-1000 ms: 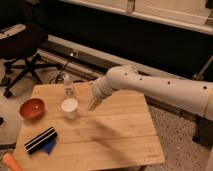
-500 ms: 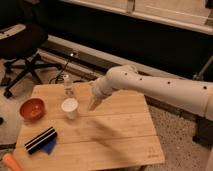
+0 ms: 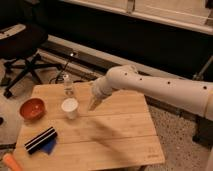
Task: Knock the bottle over
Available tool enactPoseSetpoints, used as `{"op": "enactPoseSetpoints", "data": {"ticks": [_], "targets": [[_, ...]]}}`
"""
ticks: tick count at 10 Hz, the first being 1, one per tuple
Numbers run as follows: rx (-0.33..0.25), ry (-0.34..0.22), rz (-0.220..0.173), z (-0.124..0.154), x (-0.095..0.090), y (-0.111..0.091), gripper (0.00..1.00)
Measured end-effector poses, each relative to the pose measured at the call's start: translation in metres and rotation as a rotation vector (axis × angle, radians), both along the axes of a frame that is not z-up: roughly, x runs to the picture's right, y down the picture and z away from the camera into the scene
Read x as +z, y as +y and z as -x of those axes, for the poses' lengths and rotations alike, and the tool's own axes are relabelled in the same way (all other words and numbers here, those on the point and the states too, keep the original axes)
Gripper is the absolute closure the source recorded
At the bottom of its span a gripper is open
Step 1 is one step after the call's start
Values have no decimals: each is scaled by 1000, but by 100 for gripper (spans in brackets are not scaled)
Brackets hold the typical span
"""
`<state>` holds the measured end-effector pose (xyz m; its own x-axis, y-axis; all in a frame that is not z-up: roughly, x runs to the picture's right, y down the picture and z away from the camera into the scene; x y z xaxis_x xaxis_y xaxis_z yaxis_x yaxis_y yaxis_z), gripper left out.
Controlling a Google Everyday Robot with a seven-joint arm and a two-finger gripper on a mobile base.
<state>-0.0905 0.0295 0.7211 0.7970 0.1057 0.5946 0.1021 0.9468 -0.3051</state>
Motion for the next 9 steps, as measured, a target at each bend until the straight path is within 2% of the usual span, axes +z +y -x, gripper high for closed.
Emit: {"op": "enactPoseSetpoints", "data": {"ticks": [7, 8, 9], "targets": [[-1, 0, -2, 0, 0, -1, 20], [-2, 0, -8, 0, -2, -4, 20], [5, -5, -36, 2, -14, -22, 20]]}}
